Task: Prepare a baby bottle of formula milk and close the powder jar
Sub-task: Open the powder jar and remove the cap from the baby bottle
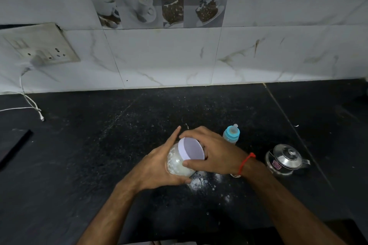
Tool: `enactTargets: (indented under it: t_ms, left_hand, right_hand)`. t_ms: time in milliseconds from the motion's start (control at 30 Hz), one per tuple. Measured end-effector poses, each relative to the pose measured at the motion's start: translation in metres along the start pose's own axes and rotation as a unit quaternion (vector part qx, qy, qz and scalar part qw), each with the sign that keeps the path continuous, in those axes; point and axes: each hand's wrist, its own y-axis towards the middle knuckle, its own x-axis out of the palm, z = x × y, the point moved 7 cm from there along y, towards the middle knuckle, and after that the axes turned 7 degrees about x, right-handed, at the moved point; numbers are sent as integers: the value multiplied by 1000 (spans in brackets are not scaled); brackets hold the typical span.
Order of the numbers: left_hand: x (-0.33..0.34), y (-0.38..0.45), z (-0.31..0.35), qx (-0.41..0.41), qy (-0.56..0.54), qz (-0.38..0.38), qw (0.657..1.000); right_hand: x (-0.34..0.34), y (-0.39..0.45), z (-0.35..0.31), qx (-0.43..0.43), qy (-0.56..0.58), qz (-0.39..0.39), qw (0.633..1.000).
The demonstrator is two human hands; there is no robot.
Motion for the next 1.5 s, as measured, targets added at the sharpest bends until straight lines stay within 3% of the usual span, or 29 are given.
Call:
enactTargets:
  t_ms: [67, 133, 200, 367, 567, 700, 800, 867, 967, 1067, 1133, 1200, 1300, 1367, 1500]
  left_hand:
    - [-1, -1, -15, -23, -6, 23, 999]
    - [-1, -3, -28, -43, -5, 61, 997]
    - [0, 1, -38, -34, -52, 121, 991]
    - [15, 22, -49, -19, -114, 224, 968]
    - [42, 35, -58, -50, -59, 223, 972]
    - [46, 31, -68, -97, -59, 210, 971]
    - [47, 26, -67, -124, -25, 184, 975]
    - [41, 19, -61, -130, 8, 203, 970]
    - [29, 5, -26, -63, 79, 299, 949]
    - [31, -1, 26, 61, 155, 371, 914]
    - [45, 11, 50, 141, 149, 332, 921]
    - [63, 32, 62, 157, 94, 233, 955]
    - [91, 64, 54, 66, 37, 144, 987]
    - [107, 82, 41, 8, 4, 125, 992]
    - [129, 108, 24, -25, -37, 106, 993]
  right_hand:
    - [-9, -9, 7, -15, 104, 45, 993]
    - [-10, -22, 22, -3, 260, 60, 964]
    - [5, -37, 38, 23, 317, 63, 946]
    - [66, -62, 80, 79, 123, 163, 976]
    - [118, -63, 105, 105, -125, 99, 982]
    - [119, -68, 110, 130, -121, 64, 982]
    - [85, -76, 99, 73, -51, 207, 974]
    - [45, -83, 97, 71, 2, 341, 937]
    - [-13, -75, 115, 138, 73, 449, 880]
    - [-40, -40, 147, 232, 84, 375, 894]
    - [-41, -18, 161, 263, 58, 295, 917]
    - [-39, -6, 167, 256, 44, 254, 932]
    - [-43, -6, 165, 228, 48, 273, 933]
    - [-49, -11, 161, 212, 44, 288, 933]
    - [-39, -18, 154, 185, 24, 272, 944]
